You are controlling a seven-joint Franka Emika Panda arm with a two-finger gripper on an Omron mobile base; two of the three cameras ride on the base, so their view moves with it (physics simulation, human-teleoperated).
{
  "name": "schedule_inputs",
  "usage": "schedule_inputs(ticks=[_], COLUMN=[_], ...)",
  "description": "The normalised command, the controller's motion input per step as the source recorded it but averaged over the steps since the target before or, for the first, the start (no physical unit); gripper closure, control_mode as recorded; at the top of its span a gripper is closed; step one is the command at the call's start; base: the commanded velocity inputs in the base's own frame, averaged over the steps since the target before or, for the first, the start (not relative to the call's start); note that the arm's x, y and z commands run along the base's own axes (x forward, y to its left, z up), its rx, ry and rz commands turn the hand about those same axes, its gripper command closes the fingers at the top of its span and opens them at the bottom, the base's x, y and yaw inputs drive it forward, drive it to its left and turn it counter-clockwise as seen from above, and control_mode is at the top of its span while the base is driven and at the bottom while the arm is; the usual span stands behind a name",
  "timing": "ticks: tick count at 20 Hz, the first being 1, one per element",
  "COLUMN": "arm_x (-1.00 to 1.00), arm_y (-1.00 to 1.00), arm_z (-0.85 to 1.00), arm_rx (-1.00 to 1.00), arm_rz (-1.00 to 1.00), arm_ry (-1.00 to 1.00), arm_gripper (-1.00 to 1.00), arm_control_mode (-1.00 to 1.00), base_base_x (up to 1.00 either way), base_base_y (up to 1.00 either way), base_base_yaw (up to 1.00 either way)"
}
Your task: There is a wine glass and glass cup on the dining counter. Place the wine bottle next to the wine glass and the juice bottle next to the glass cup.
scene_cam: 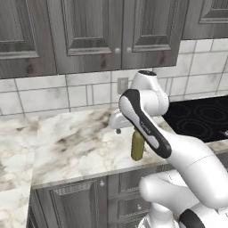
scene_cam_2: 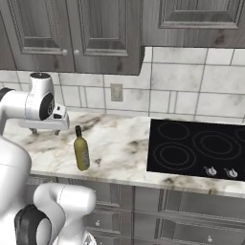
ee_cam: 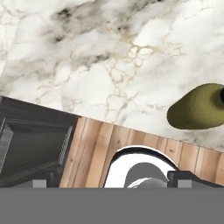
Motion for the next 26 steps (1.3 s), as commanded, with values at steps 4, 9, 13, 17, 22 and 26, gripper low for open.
schedule_inputs(ticks=[4, 9, 13, 17, 22, 26], arm_x=[-0.38, -0.36, -0.31, -0.27, -0.16, -0.07], arm_y=[-0.11, -0.23, -0.43, -0.46, -0.51, -0.54], arm_z=[0.14, 0.01, 0.00, 0.00, -0.01, -0.07], arm_rx=[0.07, 0.05, 0.09, 0.13, 0.16, 0.22], arm_rz=[0.29, 0.28, 0.35, 0.34, 0.38, 0.37], arm_ry=[-0.01, -0.02, -0.18, -0.37, -0.34, -0.28], arm_gripper=[-1.00, -1.00, -1.00, -1.00, -1.00, -1.00], arm_control_mode=[-1.00, -1.00, -1.00, -1.00, -1.00, -1.00], base_base_x=[0.00, 0.00, 0.00, 0.00, 0.00, 0.00], base_base_y=[0.00, 0.00, 0.00, 0.00, 0.00, 0.00], base_base_yaw=[0.00, 0.00, 0.00, 0.00, 0.00, 0.00])
